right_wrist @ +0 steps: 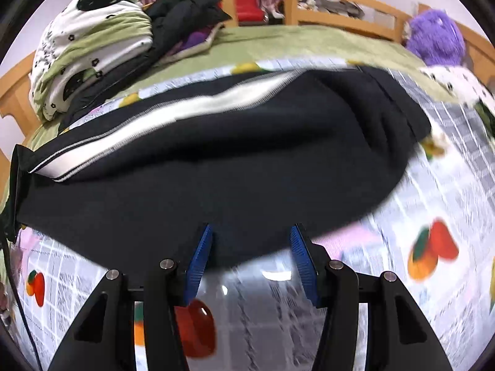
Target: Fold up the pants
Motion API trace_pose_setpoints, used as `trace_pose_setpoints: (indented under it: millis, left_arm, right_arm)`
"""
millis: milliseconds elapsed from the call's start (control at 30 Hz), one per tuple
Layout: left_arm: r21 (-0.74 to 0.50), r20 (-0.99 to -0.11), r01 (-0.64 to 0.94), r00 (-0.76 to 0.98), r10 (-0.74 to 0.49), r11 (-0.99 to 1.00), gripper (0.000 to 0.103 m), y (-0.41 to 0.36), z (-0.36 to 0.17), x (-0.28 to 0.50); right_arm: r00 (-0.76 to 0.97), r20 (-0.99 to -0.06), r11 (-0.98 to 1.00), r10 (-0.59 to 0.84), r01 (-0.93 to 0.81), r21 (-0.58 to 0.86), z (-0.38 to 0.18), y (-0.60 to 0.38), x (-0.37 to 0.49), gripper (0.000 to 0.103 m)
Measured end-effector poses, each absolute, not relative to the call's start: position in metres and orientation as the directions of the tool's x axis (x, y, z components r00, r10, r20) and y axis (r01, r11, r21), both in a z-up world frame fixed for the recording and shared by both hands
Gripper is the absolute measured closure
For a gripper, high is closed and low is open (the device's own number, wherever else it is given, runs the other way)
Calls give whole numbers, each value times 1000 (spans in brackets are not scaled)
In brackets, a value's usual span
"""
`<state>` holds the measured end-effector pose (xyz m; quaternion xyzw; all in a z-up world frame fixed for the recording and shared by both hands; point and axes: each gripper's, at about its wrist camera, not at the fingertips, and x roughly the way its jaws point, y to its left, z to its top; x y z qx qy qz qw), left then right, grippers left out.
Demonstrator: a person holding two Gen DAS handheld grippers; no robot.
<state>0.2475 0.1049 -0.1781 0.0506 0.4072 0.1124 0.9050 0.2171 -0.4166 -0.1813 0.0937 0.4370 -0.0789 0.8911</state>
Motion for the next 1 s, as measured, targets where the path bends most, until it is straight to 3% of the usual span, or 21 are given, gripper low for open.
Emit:
trace_pose_setpoints:
  millis: [67, 100, 133, 167, 200, 333, 400, 500, 567, 633, 700, 1000]
  left_arm:
    - [218, -723, -165, 634, 273, 962, 26, 107, -184, 259]
    - [232, -728, -167, 624, 285, 958, 34, 108, -186, 265]
    - [219, -727, -161, 631, 271, 962, 46, 111, -183, 271]
    - [184, -729, -141, 645, 232, 973, 75, 114, -179, 275]
    - [150, -730, -124, 655, 194, 981, 83, 117, -173, 278]
    - [148, -702, -108, 689, 181, 983, 84, 119, -142, 304]
    - [185, -691, -87, 697, 192, 979, 79, 114, -125, 315]
    - [226, -692, -97, 685, 230, 969, 58, 112, -111, 321]
    - [233, -687, -97, 688, 234, 968, 51, 112, -108, 310]
    - [246, -695, -109, 673, 254, 963, 32, 113, -113, 294]
    - [228, -695, -122, 674, 249, 966, 26, 115, -115, 277]
    - [-54, -759, -92, 651, 19, 994, 25, 100, -137, 210]
  right_arm:
    - [597, -800, 964, -55, 240, 113, -186, -421, 212, 51]
    - [596, -801, 961, -55, 250, 120, -188, -423, 211, 51]
    - [597, -800, 959, -57, 257, 123, -189, -424, 209, 51]
    - [599, -798, 957, -58, 262, 127, -190, -424, 208, 51]
    - [603, -795, 956, -57, 264, 132, -189, -425, 207, 51]
    - [609, -790, 963, -75, 249, 100, -183, -422, 208, 51]
    - [604, -791, 965, -98, 252, 73, -181, -422, 209, 51]
    - [605, -789, 961, -108, 266, 72, -177, -429, 207, 51]
    - [608, -787, 959, -102, 271, 85, -177, -432, 206, 51]
    - [612, -784, 956, -103, 280, 93, -177, -435, 204, 51]
    - [611, -786, 952, -92, 286, 111, -177, -436, 204, 51]
    - [624, -780, 944, -47, 283, 170, -173, -439, 199, 51]
